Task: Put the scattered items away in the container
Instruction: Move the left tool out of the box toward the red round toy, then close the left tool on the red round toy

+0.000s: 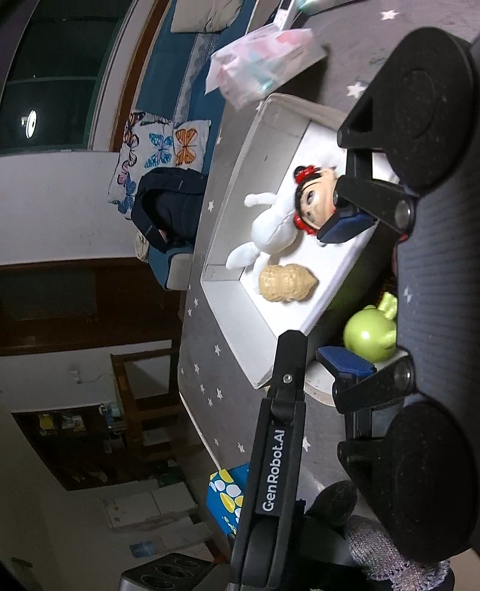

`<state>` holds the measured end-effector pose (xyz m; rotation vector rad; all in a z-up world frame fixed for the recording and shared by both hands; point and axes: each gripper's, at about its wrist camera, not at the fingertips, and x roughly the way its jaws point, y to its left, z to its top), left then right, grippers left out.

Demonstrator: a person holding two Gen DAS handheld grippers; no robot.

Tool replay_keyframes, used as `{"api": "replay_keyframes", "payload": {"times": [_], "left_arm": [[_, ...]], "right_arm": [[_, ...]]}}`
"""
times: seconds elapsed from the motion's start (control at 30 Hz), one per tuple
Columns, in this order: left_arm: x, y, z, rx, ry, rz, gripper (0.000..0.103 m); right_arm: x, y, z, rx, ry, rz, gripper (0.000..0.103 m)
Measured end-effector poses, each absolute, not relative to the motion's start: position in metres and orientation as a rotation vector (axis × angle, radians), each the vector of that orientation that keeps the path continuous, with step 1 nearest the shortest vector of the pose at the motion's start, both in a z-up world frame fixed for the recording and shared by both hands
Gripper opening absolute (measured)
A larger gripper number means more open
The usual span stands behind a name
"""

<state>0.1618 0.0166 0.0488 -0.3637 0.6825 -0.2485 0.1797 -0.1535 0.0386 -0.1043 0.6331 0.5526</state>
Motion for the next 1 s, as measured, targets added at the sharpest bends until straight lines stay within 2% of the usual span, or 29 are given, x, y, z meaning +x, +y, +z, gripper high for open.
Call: {"api": "replay_keyframes", "payload": {"times": [0.43,1.0], "left_arm": [[0.136,0.002,0.029,-0.383,0.725,-0.298,0.035],[0.155,-0.027,0.016,-0.375,0.803,-0.365,0.036]], "right_arm": [[0.144,-0.180,0.005,-0.054,0.676,0.491,0.067],[0.161,-0.186,-0.021,0.038,0.732,0.450,0.066]]}}
